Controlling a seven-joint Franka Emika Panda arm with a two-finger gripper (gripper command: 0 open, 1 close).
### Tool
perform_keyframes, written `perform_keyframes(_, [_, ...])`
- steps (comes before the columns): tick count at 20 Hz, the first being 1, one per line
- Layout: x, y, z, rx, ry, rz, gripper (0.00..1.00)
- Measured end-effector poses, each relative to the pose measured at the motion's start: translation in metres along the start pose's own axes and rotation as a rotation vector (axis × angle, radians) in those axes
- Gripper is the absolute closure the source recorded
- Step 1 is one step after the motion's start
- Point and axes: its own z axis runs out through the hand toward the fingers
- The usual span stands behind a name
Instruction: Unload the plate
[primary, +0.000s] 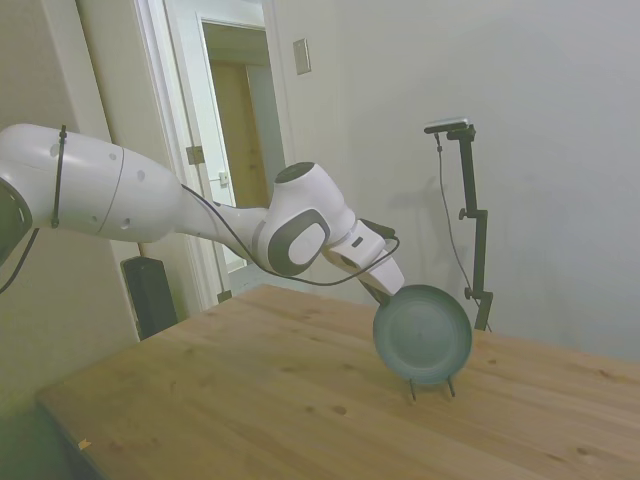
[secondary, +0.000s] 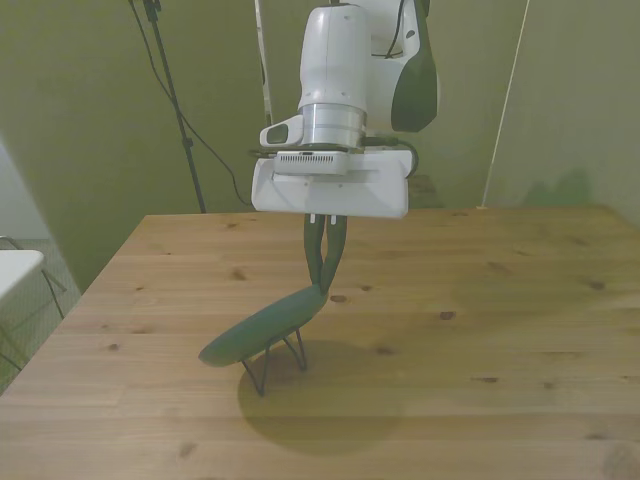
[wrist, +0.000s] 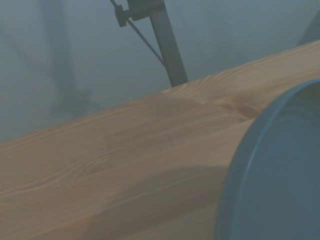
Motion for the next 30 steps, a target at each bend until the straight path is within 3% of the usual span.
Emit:
perform_keyframes(8, [0.008,-0.005,-0.027,0.047,0.01,0.028,1.0])
perform_keyframes(13, [0.008,-0.017,-0.074,0.082,0.005,0.023,1.0])
perform_keyframes(18, [-0.031,-0.029,-0.122,0.078,-0.066,-0.035,1.0])
perform_keyframes(21, [-0.067,-0.028,-0.136,0.045,-0.11,-0.094,1.0])
perform_keyframes(24, [-0.107,-0.016,-0.123,-0.063,-0.157,-0.164,1.0])
perform_keyframes(30, [-0.153,0.026,-0.058,-0.284,-0.193,-0.241,1.0])
